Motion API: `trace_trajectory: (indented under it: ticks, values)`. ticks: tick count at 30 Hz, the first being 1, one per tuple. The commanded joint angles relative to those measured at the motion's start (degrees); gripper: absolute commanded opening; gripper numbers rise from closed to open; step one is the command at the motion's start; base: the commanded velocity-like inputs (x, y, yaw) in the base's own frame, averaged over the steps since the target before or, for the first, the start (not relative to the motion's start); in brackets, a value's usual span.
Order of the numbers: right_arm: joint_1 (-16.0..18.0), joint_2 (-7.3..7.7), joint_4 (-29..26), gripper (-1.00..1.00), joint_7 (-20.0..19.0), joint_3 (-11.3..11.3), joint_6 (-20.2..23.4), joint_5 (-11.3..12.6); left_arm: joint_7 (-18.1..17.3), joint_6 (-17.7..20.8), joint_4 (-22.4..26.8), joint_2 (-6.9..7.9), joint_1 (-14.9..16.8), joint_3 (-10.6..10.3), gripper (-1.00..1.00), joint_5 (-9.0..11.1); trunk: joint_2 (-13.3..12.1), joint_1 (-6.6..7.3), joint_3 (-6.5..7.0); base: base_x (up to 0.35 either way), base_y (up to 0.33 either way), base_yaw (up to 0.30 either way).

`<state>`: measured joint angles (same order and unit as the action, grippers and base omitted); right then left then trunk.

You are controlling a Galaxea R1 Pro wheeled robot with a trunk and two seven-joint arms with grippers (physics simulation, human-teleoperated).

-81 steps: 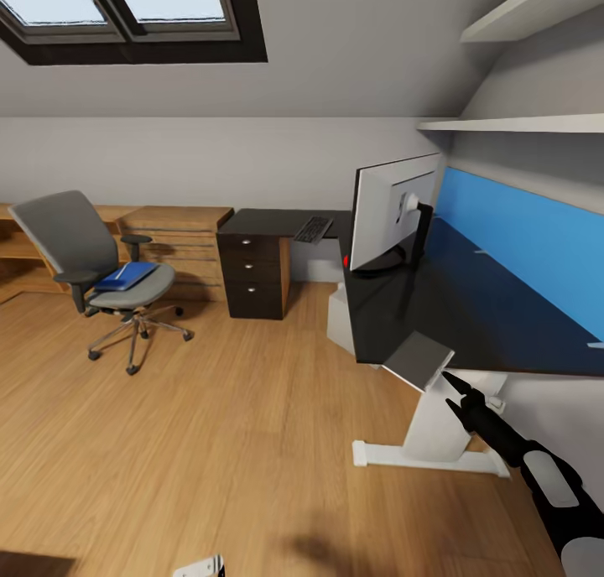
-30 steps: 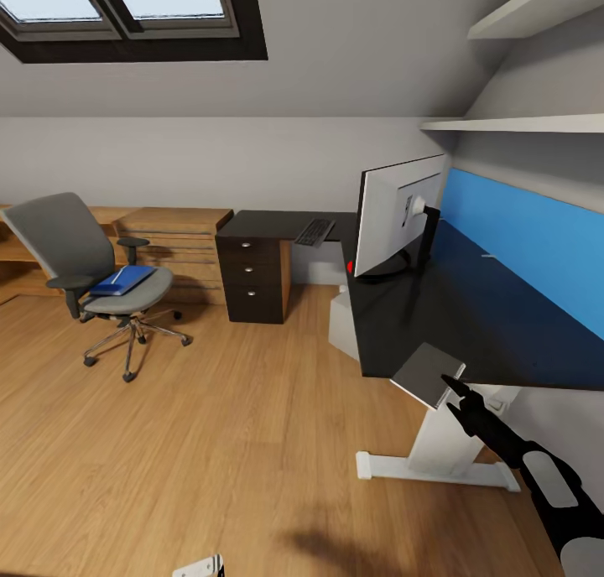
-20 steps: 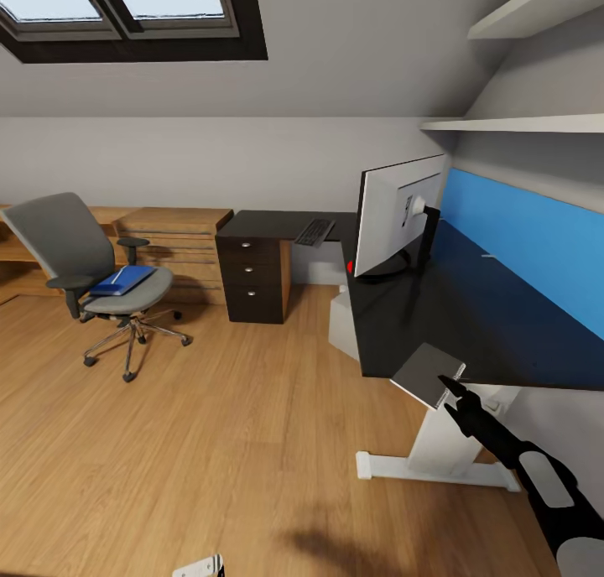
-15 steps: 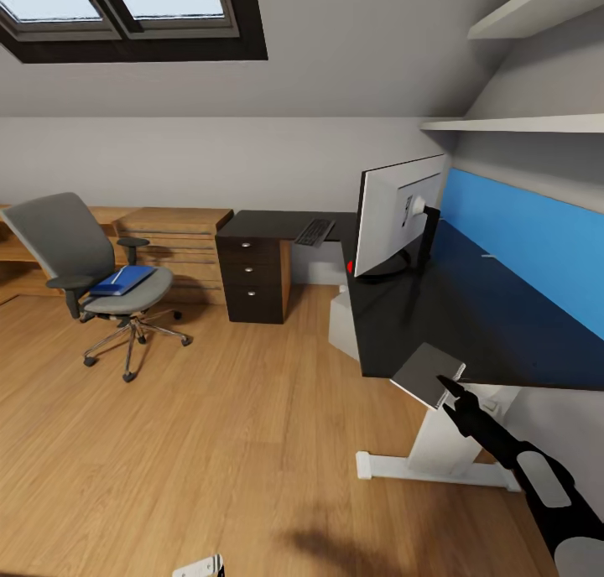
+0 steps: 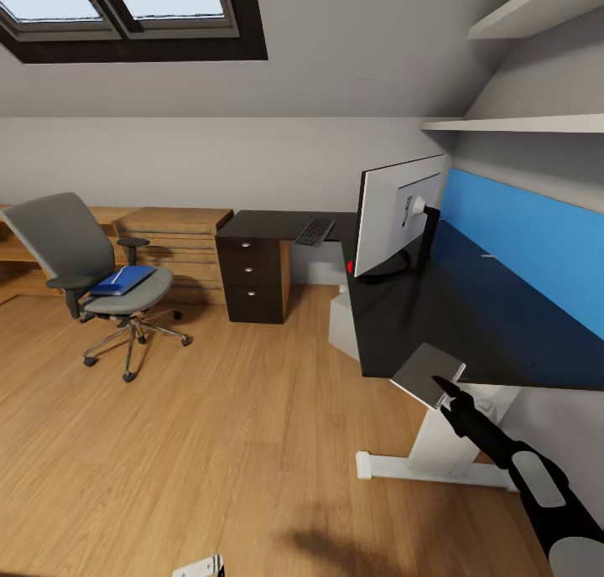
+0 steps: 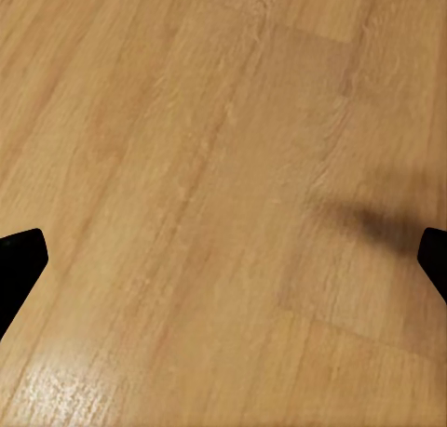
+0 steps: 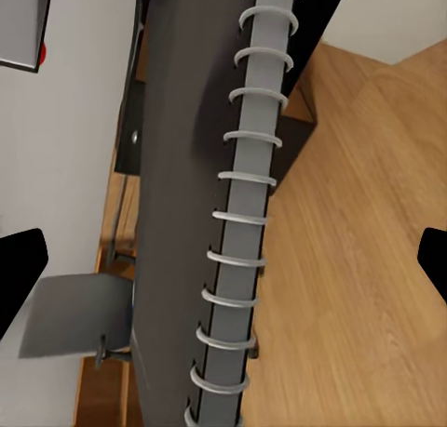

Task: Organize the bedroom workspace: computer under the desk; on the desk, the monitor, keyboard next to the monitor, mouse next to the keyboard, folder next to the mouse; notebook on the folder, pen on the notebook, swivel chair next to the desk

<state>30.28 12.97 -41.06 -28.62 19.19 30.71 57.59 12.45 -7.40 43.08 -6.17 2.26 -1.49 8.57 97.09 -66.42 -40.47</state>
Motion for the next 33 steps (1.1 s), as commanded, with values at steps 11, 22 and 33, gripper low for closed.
trace_trajectory:
  ticks: [11, 22, 33]
  values:
    - [0.0, -0.21, 0.0, 1.0, 0.0, 0.1, 0.5, 0.2, 0.2, -0.2, 0.0, 0.02, 0.0, -0.2, 1.0, 0.6, 0.0, 0.01, -0.05, 0.0, 0.0, 0.0]
    - [0.0, -0.22, 0.0, 1.0, 0.0, 0.1, 0.6, 0.2, 0.2, -0.2, 0.0, 0.02, 0.0, -0.2, 1.0, 0.6, 0.0, 0.01, -0.05, 0.0, 0.0, 0.0]
    - [0.0, -0.22, 0.0, -1.0, 0.1, -0.3, 0.6, 0.2, 0.2, -0.2, 0.0, 0.02, 0.0, -0.2, 1.0, 0.6, 0.0, 0.01, -0.05, 0.0, 0.0, 0.0]
